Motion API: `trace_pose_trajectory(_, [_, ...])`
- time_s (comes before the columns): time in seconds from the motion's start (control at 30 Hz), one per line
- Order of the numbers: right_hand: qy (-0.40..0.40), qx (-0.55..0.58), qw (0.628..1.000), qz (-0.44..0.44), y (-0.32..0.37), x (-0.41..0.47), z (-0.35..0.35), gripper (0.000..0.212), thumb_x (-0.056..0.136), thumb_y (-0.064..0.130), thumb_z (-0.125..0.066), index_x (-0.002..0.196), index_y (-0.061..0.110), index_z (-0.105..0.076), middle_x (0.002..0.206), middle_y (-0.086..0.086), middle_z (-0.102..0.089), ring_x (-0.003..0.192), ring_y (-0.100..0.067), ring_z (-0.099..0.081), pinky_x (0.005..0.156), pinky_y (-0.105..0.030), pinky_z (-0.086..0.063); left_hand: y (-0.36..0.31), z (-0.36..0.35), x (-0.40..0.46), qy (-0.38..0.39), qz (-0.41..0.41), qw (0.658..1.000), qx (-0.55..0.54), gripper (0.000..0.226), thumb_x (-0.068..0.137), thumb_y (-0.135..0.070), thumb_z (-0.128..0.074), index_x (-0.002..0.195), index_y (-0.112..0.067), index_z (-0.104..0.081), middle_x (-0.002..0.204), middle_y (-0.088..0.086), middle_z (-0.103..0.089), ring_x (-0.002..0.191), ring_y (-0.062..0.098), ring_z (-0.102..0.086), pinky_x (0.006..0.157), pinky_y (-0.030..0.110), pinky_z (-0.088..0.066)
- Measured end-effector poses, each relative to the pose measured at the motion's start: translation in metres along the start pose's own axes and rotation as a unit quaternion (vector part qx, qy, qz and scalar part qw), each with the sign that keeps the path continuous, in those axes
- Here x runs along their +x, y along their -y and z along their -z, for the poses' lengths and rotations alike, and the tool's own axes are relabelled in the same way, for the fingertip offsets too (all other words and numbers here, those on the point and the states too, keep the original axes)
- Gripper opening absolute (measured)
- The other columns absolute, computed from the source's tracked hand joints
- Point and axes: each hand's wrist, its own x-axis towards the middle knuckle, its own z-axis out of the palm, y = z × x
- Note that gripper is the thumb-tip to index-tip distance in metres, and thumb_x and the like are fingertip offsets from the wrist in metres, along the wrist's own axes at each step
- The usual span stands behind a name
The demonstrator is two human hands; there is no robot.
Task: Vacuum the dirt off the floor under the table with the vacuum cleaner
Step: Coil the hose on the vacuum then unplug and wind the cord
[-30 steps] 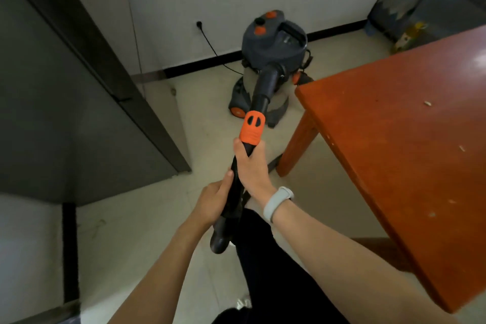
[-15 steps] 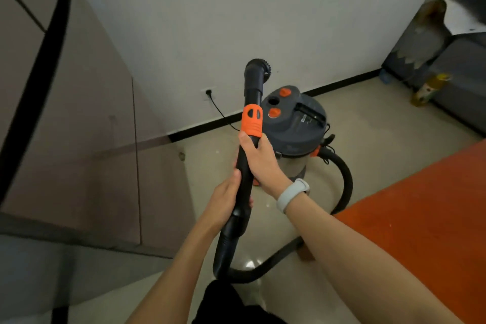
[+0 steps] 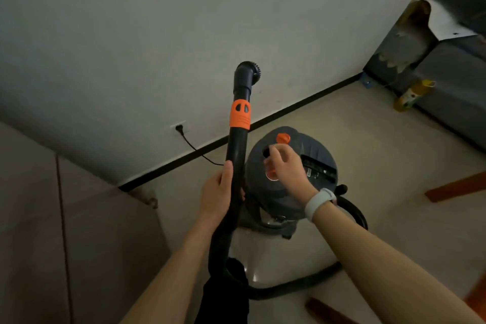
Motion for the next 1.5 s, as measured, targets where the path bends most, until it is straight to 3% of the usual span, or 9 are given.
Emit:
trace_pose_trajectory(0.17, [0.024, -0.227, 0.97, -0.087, -0.068, 0.079, 0.002, 0.027, 0.097, 0.023, -0.048, 0.12, 0.01, -0.051, 0.103, -0.004, -0.059, 0.098, -0.021, -0.056, 0.085, -0.031, -0.044, 0.031, 0.012, 0.074, 0.021, 0.097, 0.995, -0.015, 0.062, 0.096, -0.052, -0.03, 0.074, -0.003, -0.062, 0.063, 0.007, -0.063, 0.047, 0.004, -0.06, 0.048, 0.012, -0.047])
trace_pose_trajectory(0.33, [0.119, -0.453, 0.878, -0.099, -0.128, 0.121, -0.008, 0.041, 0.096, 0.029, -0.05, 0.133, 0.012, -0.044, 0.128, -0.014, -0.044, 0.121, -0.033, -0.04, 0.1, -0.041, -0.037, 0.067, 0.011, 0.113, 0.048, 0.137, 0.989, 0.001, 0.061, 0.096, -0.051, -0.032, 0.069, -0.006, -0.062, 0.06, 0.005, -0.064, 0.05, 0.007, -0.061, 0.05, 0.012, -0.046])
trace_pose_trajectory(0.6, [0.216, -0.637, 0.733, 0.101, -0.142, 0.15, 0.002, 0.043, 0.084, 0.011, -0.056, 0.126, 0.016, -0.046, 0.127, -0.003, -0.047, 0.116, -0.026, -0.042, 0.09, -0.033, -0.035, 0.088, 0.009, 0.135, 0.034, 0.16, 0.987, 0.005, 0.062, 0.097, -0.046, -0.035, 0.062, -0.002, -0.062, 0.059, 0.008, -0.064, 0.055, 0.012, -0.061, 0.055, 0.015, -0.046])
trace_pose_trajectory(0.73, [0.276, -0.644, 0.696, 0.16, -0.132, 0.164, 0.018, 0.043, 0.092, 0.021, -0.052, 0.134, 0.026, -0.044, 0.131, 0.003, -0.047, 0.117, -0.021, -0.04, 0.09, -0.03, -0.032, 0.08, 0.0, 0.144, 0.025, 0.15, 0.988, 0.016, 0.064, 0.097, -0.046, -0.035, 0.062, -0.001, -0.063, 0.058, 0.009, -0.065, 0.055, 0.012, -0.062, 0.057, 0.019, -0.047])
trace_pose_trajectory(0.8, [0.281, -0.619, 0.713, 0.171, -0.127, 0.172, 0.029, 0.043, 0.097, 0.03, -0.047, 0.14, 0.029, -0.041, 0.134, 0.003, -0.046, 0.119, -0.021, -0.04, 0.091, -0.031, -0.031, 0.077, -0.006, 0.145, 0.021, 0.147, 0.989, 0.017, 0.063, 0.098, -0.044, -0.035, 0.061, 0.0, -0.062, 0.057, 0.008, -0.065, 0.054, 0.012, -0.061, 0.055, 0.017, -0.046])
trace_pose_trajectory(0.9, [0.169, -0.587, 0.785, 0.104, -0.116, 0.197, 0.044, 0.055, 0.095, 0.038, -0.049, 0.145, 0.02, -0.033, 0.141, -0.004, -0.041, 0.127, -0.026, -0.036, 0.1, -0.038, -0.029, 0.073, -0.015, 0.147, 0.015, 0.154, 0.988, 0.024, 0.063, 0.097, -0.045, -0.036, 0.059, -0.002, -0.063, 0.056, 0.007, -0.065, 0.053, 0.012, -0.062, 0.052, 0.016, -0.045])
trace_pose_trajectory(1.13, [0.078, -0.501, 0.861, 0.047, -0.129, 0.25, 0.041, 0.037, 0.097, 0.025, -0.047, 0.134, 0.02, -0.052, 0.134, -0.006, -0.043, 0.122, -0.028, -0.036, 0.098, -0.039, -0.029, 0.071, -0.036, 0.145, 0.001, 0.162, 0.987, 0.003, 0.059, 0.097, -0.041, -0.038, 0.057, -0.003, -0.061, 0.052, 0.005, -0.062, 0.05, 0.01, -0.059, 0.051, 0.014, -0.045])
trace_pose_trajectory(1.3, [0.138, -0.554, 0.812, 0.121, -0.133, 0.263, 0.051, 0.037, 0.096, 0.017, -0.047, 0.132, 0.024, -0.054, 0.137, -0.001, -0.042, 0.125, -0.025, -0.033, 0.095, -0.037, -0.025, 0.067, -0.047, 0.15, -0.001, 0.183, 0.983, -0.005, 0.056, 0.096, -0.04, -0.04, 0.062, -0.002, -0.061, 0.056, 0.01, -0.062, 0.05, 0.012, -0.059, 0.05, 0.017, -0.046])
trace_pose_trajectory(1.5, [0.172, -0.55, 0.802, 0.155, -0.119, 0.26, 0.055, 0.048, 0.096, 0.023, -0.048, 0.143, 0.024, -0.039, 0.143, -0.002, -0.039, 0.13, -0.026, -0.034, 0.103, -0.042, -0.026, 0.065, -0.048, 0.157, 0.019, 0.183, 0.983, 0.014, 0.059, 0.095, -0.046, -0.041, 0.066, 0.0, -0.064, 0.06, 0.012, -0.065, 0.058, 0.02, -0.063, 0.067, 0.035, -0.051])
